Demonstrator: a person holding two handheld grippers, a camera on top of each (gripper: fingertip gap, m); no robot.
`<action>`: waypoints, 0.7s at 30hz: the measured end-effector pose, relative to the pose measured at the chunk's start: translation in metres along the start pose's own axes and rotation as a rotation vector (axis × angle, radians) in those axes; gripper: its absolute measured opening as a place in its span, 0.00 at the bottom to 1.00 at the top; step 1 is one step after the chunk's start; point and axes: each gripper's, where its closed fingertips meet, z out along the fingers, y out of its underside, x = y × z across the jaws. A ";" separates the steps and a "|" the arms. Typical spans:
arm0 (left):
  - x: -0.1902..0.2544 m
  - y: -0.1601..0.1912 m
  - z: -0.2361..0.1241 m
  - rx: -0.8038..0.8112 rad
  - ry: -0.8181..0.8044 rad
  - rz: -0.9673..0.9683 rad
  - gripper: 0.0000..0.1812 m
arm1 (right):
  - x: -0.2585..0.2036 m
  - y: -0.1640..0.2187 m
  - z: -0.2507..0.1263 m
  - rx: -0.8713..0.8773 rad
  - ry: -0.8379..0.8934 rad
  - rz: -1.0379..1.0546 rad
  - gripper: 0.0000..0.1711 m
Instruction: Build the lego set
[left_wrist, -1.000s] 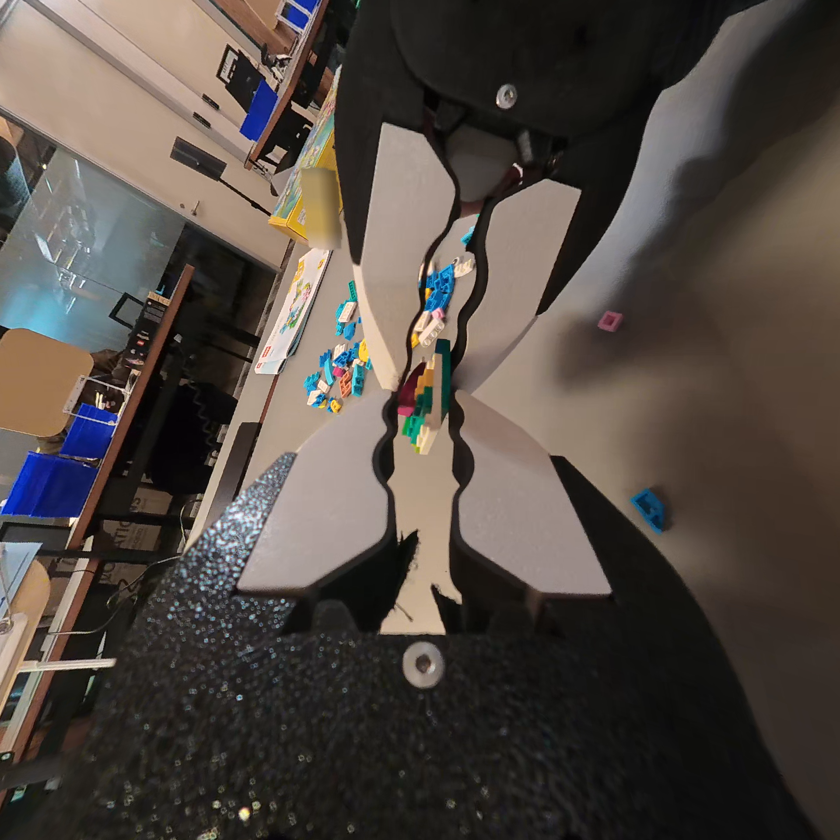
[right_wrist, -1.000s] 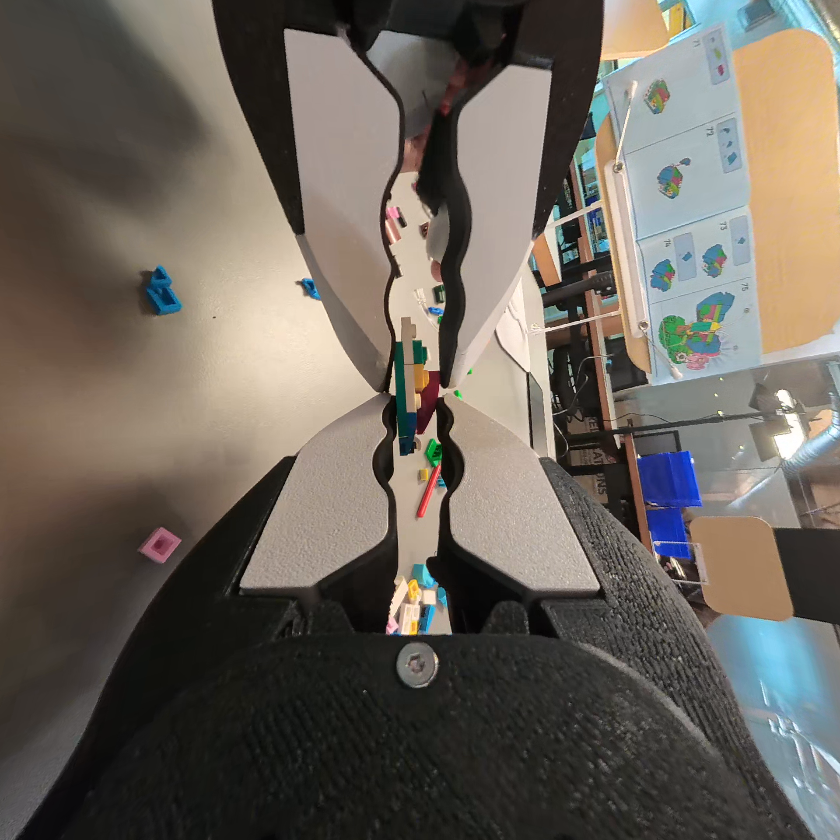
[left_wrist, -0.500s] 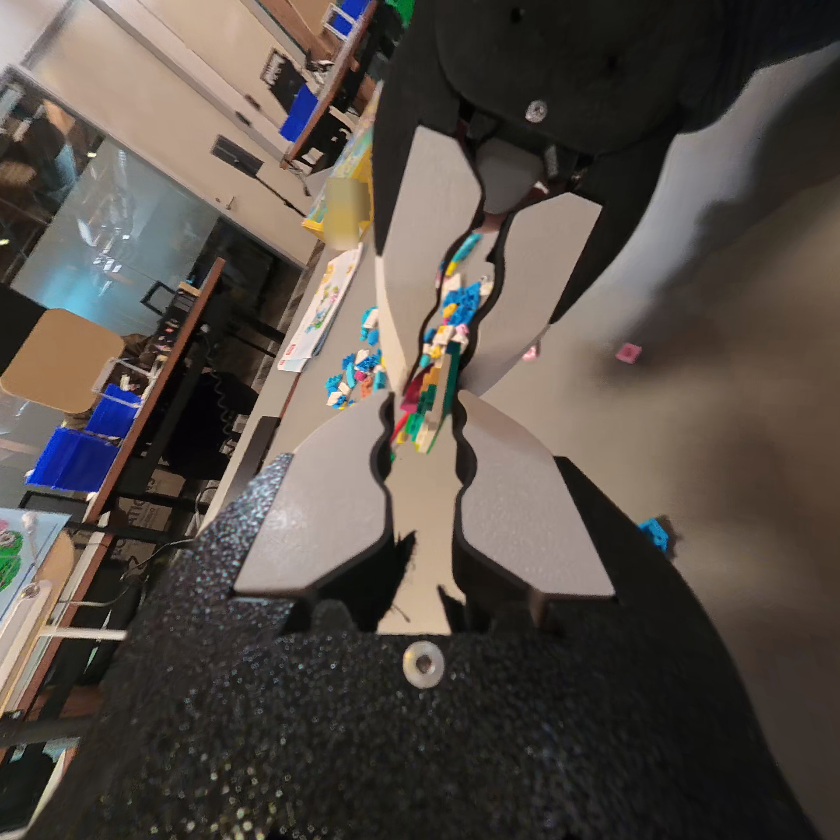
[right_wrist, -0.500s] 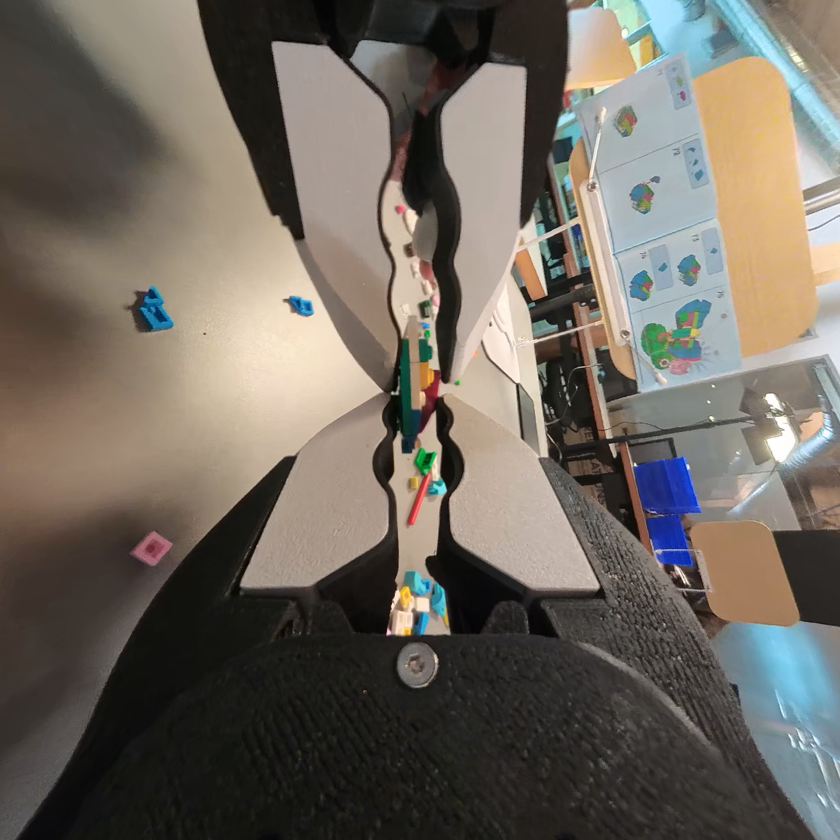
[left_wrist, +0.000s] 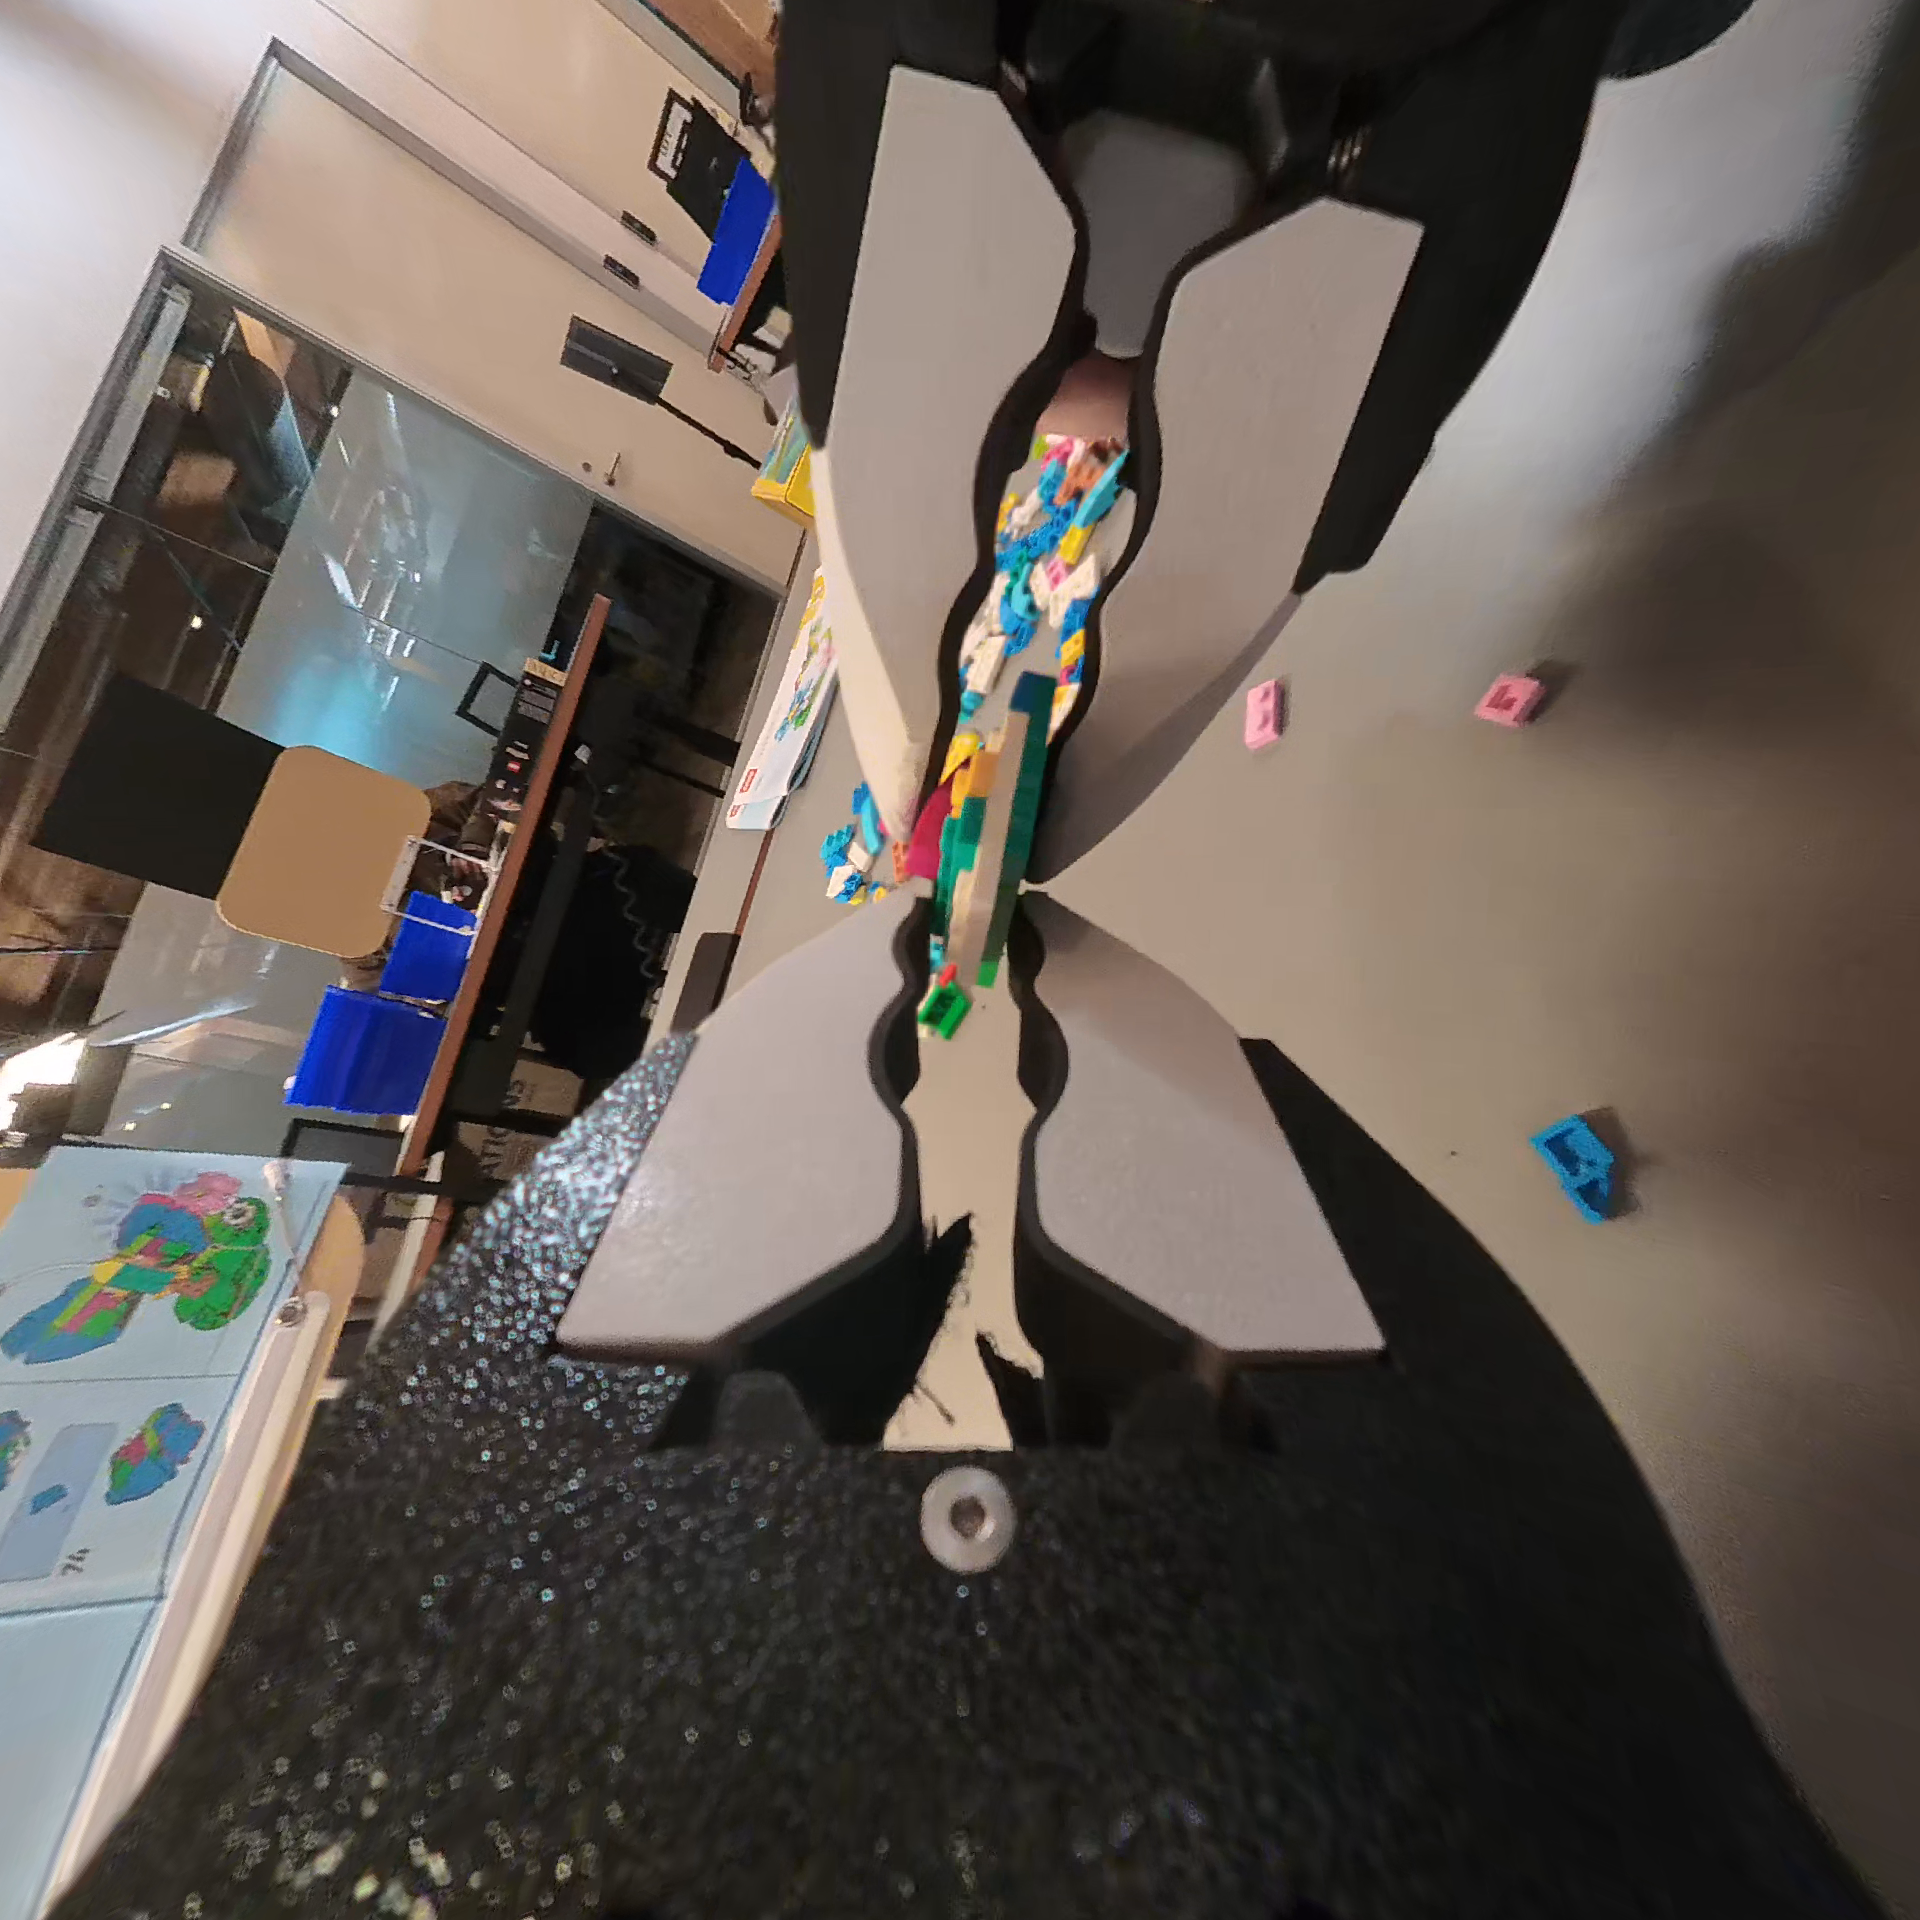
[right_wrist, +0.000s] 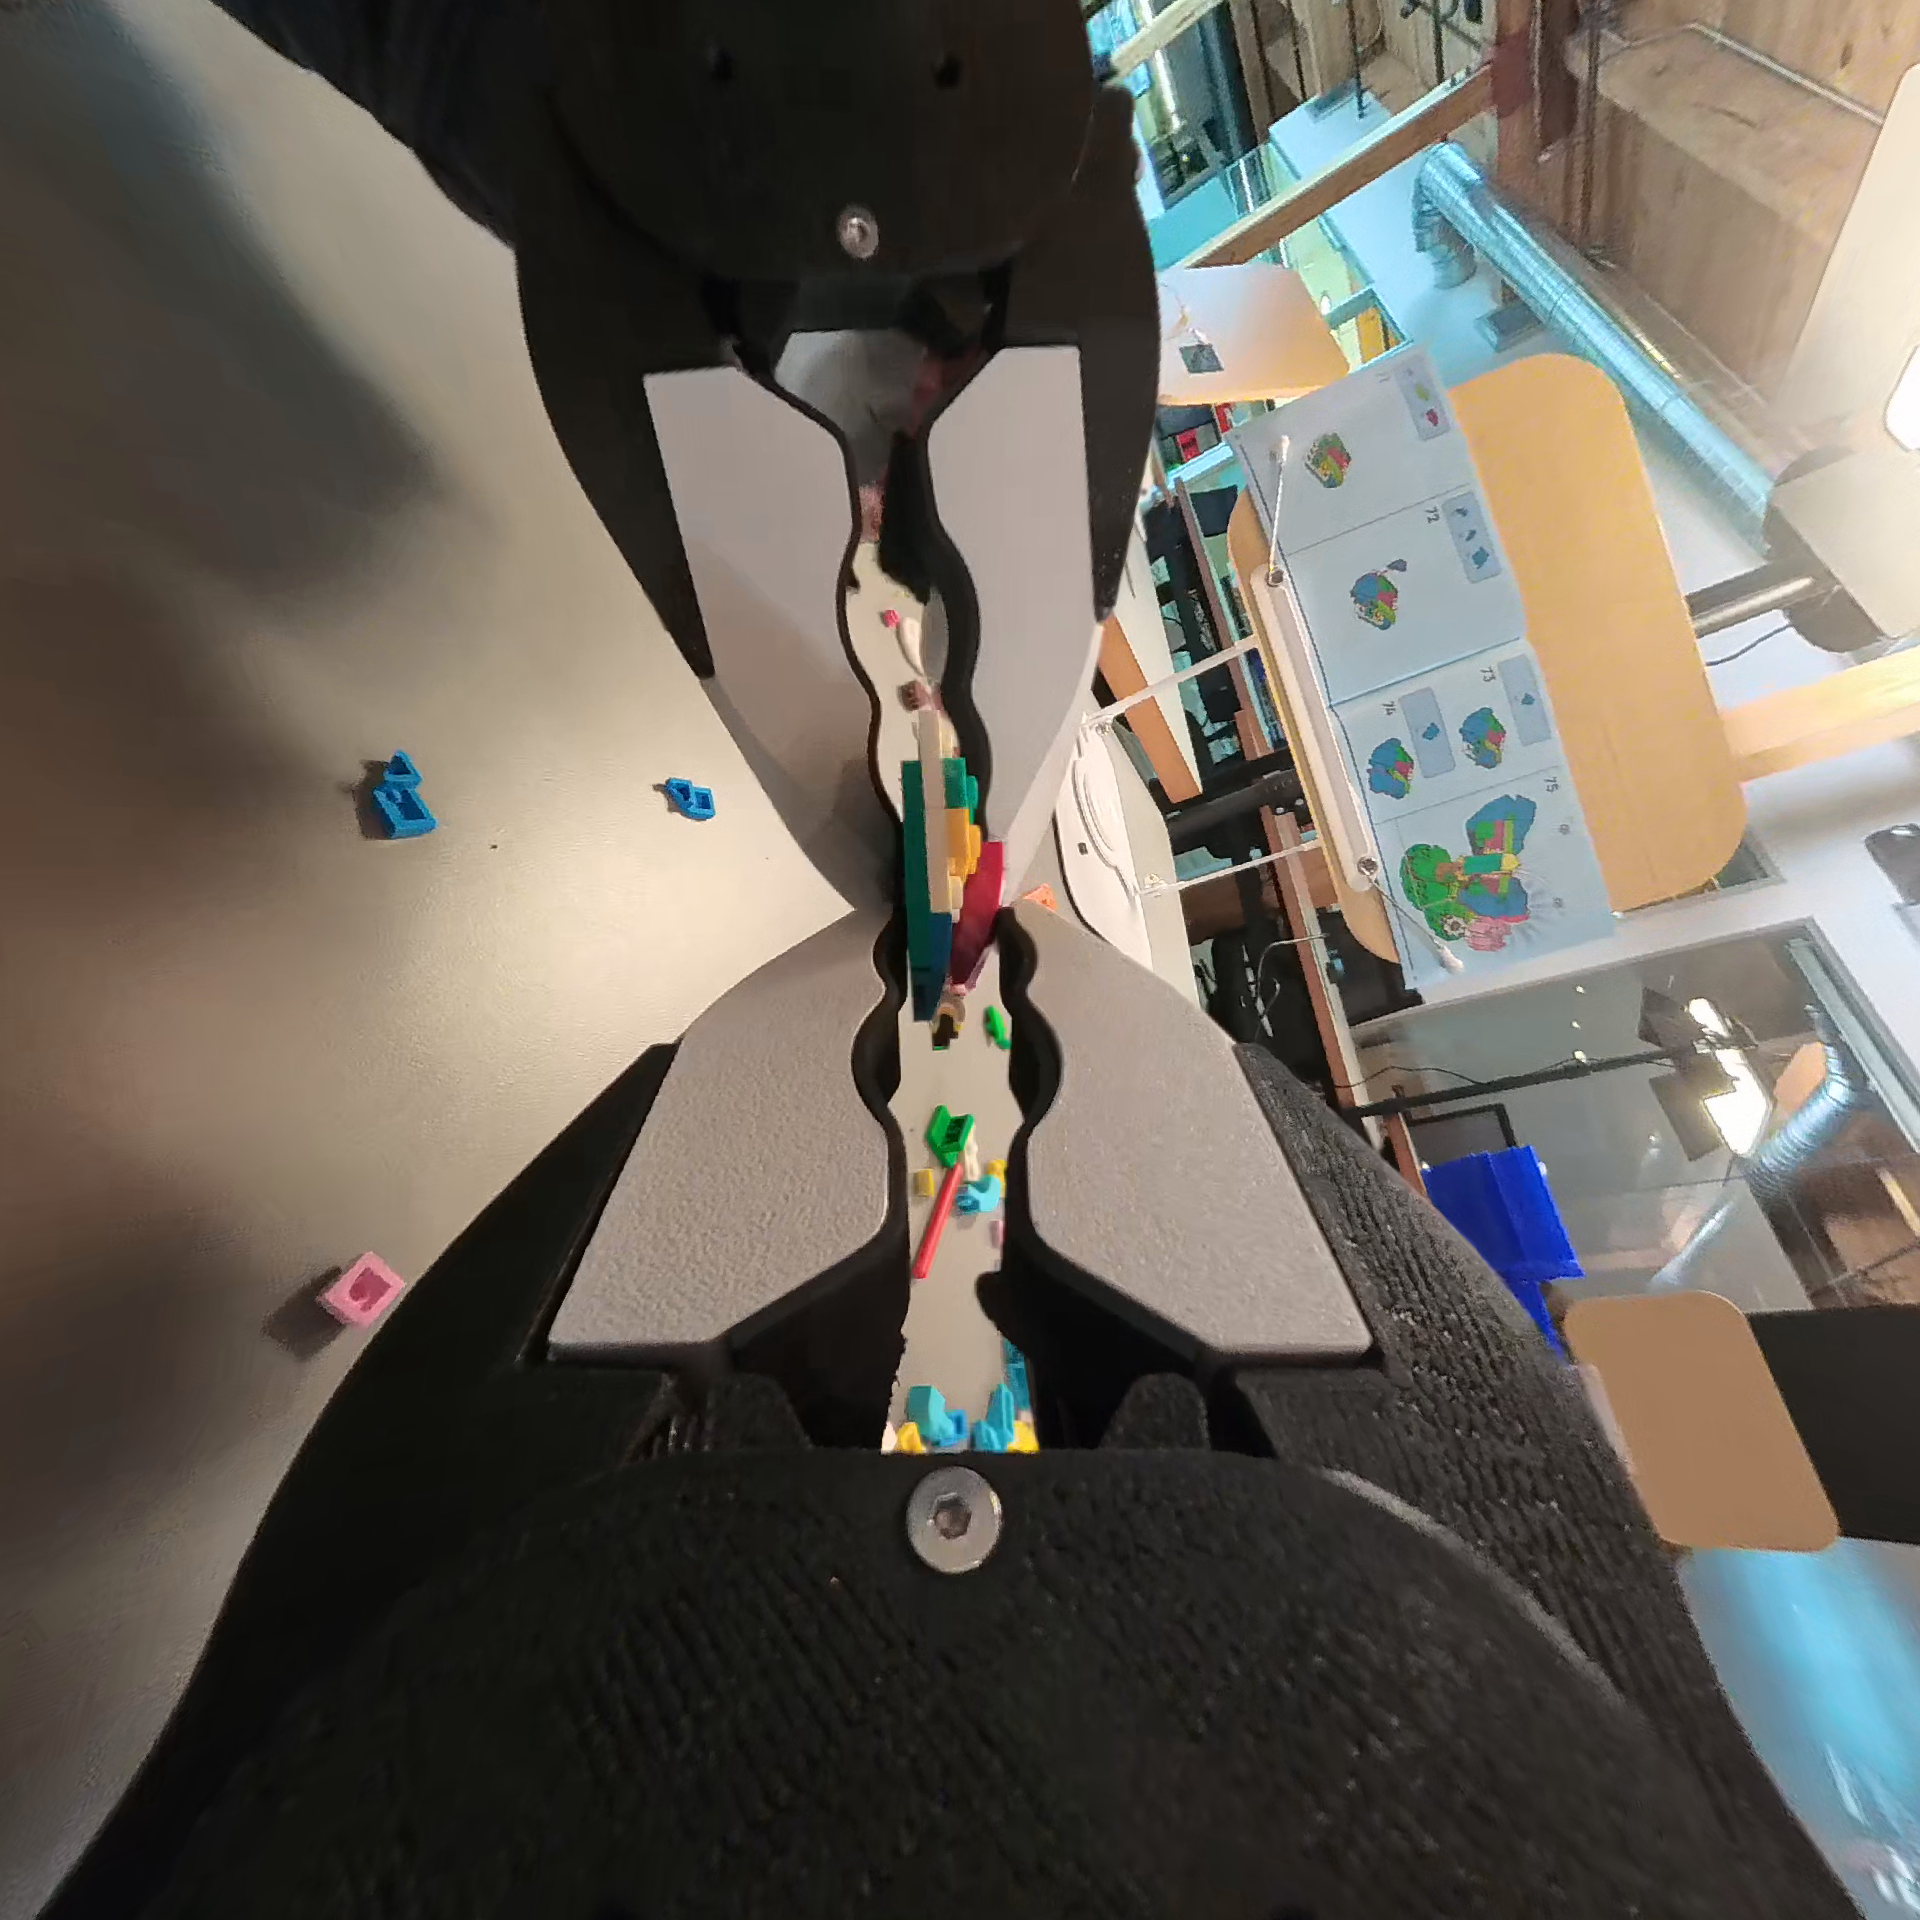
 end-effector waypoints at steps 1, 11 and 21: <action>0.000 0.000 0.000 -0.008 -0.002 0.008 0.07 | 0.000 0.000 0.000 -0.002 0.011 -0.012 0.09; -0.004 0.003 -0.002 -0.035 -0.004 0.055 0.07 | 0.004 -0.004 0.004 -0.005 0.077 -0.076 0.10; -0.001 -0.004 -0.004 -0.022 -0.021 0.148 0.07 | -0.001 -0.007 0.000 -0.001 -0.043 0.008 0.08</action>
